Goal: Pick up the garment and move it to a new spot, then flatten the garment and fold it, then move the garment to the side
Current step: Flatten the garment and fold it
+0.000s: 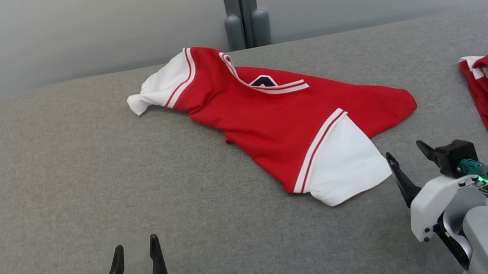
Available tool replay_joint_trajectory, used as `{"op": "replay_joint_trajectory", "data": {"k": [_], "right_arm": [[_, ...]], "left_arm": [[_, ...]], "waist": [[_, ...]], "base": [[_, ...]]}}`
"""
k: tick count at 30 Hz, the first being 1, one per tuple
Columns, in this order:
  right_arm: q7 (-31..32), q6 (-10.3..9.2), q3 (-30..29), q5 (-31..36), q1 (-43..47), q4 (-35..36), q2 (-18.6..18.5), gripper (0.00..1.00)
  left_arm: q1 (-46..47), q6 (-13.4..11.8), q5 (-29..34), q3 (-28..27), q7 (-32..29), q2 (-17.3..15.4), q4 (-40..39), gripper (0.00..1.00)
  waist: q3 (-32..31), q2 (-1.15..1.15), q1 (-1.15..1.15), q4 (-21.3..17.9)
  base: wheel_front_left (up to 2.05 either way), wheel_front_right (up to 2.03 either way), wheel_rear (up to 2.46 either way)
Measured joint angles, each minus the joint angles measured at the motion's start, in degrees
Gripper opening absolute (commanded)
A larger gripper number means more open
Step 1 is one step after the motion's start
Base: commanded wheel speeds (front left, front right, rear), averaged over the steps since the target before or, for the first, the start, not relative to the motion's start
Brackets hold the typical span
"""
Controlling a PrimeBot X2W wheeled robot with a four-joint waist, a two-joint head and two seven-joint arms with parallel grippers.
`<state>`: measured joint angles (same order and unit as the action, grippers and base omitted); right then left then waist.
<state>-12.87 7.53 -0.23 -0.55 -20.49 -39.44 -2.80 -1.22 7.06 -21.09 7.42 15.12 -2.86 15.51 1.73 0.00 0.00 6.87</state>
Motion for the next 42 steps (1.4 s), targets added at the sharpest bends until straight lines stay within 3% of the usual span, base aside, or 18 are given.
{"op": "replay_joint_trajectory", "data": {"k": [12,13,14,15,17,18,25,31,38,42], "right_arm": [[0.3,0.00,-2.5,1.3,-7.3,-19.4,0.0,1.00],[0.3,0.00,-2.3,0.6,-7.9,-20.6,-0.1,0.86],[0.2,0.00,-2.1,0.0,-8.5,-21.5,0.0,0.47],[0.1,0.00,-1.8,-0.5,-9.0,-22.2,-0.1,0.40],[-0.5,0.00,-0.7,-2.0,-9.9,-23.5,-0.1,0.07],[-0.9,0.00,-0.1,-2.4,-10.2,-23.8,0.0,0.00],[-2.1,0.00,7.3,-8.9,-13.4,-19.3,-0.1,0.00],[-2.1,0.00,20.5,-15.9,-14.3,-10.2,0.0,0.00],[-0.7,0.00,37.3,-21.8,-14.9,-6.4,0.0,0.00],[0.3,0.00,42.9,-24.5,-15.4,-5.2,0.1,0.00]], "left_arm": [[0.7,-0.1,-0.1,0.1,0.0,0.0,0.3,1.00],[0.7,-0.1,-0.1,0.2,0.0,0.0,0.4,1.00],[0.7,-0.1,-0.2,0.2,0.0,0.0,0.5,1.00],[0.7,-0.1,-0.3,0.2,0.0,0.0,0.5,1.00],[0.7,-0.3,-0.3,0.3,0.0,0.0,0.6,1.00],[0.7,-0.3,-0.3,0.3,0.0,0.0,0.6,1.00],[0.7,-0.3,-0.3,0.5,0.0,0.0,0.7,1.00],[0.6,-0.5,-0.3,0.4,0.0,0.0,0.5,1.00],[0.8,-0.7,-0.5,0.3,0.0,0.0,0.1,1.00],[1.2,-1.0,-0.6,0.0,0.0,0.0,0.0,1.00]], "waist": [[2.4,0.00,0.00,5.9],[2.4,0.00,0.00,6.1],[2.4,0.00,0.00,6.4],[2.4,0.00,0.00,6.5],[2.1,0.00,0.00,6.6],[2.0,0.00,0.00,6.6],[1.2,0.00,0.00,6.7],[0.8,0.00,0.00,7.9],[1.1,0.00,0.00,10.9],[1.6,0.00,0.00,12.8]], "base": [[0.00,0.00,0.00],[0.00,0.00,0.00],[0.00,0.00,0.00],[0.00,0.00,0.00],[0.00,0.00,0.00],[0.00,0.00,0.00],[0.00,0.00,0.00],[0.00,0.00,0.00],[0.00,0.00,0.00],[0.00,0.00,0.00]]}}
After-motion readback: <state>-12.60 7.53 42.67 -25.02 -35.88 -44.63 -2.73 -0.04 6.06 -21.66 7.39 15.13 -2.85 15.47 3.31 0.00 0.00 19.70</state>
